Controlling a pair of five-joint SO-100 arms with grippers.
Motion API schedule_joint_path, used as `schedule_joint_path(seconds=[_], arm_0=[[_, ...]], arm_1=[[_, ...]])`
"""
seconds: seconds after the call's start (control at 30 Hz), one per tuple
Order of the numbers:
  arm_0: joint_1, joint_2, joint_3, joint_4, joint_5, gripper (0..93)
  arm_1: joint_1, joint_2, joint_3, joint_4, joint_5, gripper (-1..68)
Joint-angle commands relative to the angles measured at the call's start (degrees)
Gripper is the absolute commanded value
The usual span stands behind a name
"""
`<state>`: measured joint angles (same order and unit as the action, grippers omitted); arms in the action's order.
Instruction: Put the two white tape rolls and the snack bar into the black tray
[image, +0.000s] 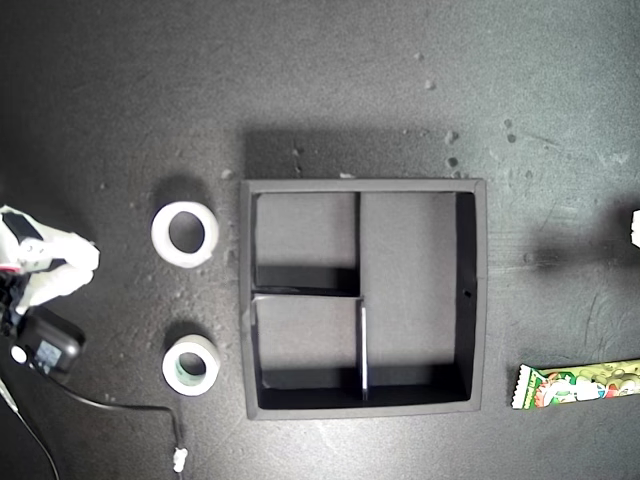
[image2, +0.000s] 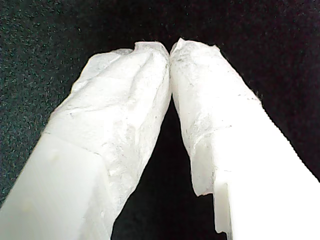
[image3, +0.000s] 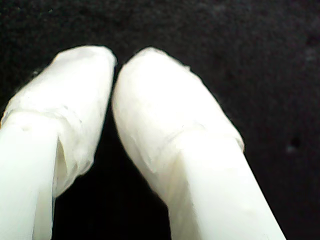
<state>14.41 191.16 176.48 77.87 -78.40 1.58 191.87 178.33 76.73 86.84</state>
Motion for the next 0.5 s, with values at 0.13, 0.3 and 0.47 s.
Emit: schedule_joint_path(seconds=[0.13, 0.3, 0.47], arm_0=[[-1.1, 2.7, 3.3, 2.1, -8.3, 0.2], [-6.2, 2.7, 3.3, 1.8, -9.3, 1.5], [-5.4, 2.7, 3.3, 1.3, -17.1, 7.0]], arm_1=[[1.6, 0.1, 0.6, -0.3, -11.2, -0.1], [7.9, 0.1, 0.6, -0.4, -9.6, 0.0], [7.5, 0.1, 0.6, -9.8, -23.8, 0.0]])
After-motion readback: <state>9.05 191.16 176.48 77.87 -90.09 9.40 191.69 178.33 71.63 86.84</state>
